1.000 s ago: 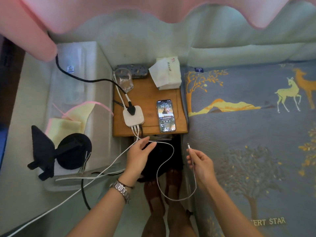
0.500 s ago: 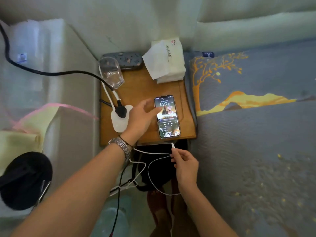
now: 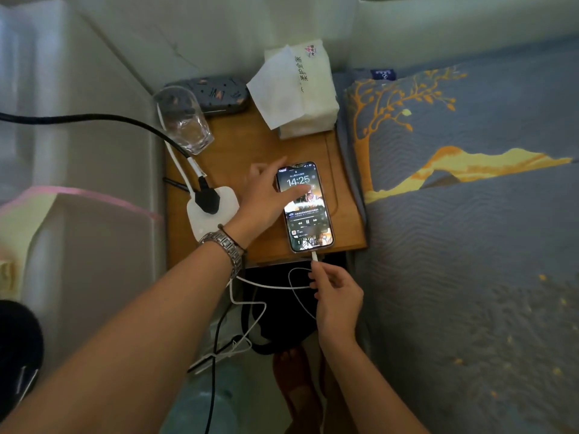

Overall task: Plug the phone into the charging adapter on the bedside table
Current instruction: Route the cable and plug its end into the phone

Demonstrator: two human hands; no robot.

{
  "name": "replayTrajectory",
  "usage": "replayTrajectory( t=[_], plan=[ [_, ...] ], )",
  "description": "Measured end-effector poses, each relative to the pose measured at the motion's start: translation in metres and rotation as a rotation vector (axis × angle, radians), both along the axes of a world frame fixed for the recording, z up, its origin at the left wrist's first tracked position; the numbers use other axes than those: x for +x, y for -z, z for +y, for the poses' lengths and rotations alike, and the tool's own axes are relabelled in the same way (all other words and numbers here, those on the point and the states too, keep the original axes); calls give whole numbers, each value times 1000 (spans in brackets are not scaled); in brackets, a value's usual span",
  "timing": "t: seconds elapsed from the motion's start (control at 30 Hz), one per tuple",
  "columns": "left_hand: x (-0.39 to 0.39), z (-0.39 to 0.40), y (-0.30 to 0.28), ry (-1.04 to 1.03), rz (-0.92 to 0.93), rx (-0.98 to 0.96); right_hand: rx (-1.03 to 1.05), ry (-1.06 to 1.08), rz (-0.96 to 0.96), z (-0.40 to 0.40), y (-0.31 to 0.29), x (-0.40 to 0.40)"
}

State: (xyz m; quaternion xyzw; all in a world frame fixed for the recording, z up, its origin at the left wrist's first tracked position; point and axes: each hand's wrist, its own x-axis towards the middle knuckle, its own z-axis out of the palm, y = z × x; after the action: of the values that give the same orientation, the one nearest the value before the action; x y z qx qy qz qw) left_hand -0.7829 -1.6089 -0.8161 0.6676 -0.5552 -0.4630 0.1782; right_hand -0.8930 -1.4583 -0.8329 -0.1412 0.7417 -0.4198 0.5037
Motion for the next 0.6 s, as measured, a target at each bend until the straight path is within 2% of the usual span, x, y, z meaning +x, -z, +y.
replayTrajectory(
  t=[0.6],
  plan=[
    [-2, -2, 6, -11, -5, -27, 0, 23, -7, 0, -4, 4]
  ],
)
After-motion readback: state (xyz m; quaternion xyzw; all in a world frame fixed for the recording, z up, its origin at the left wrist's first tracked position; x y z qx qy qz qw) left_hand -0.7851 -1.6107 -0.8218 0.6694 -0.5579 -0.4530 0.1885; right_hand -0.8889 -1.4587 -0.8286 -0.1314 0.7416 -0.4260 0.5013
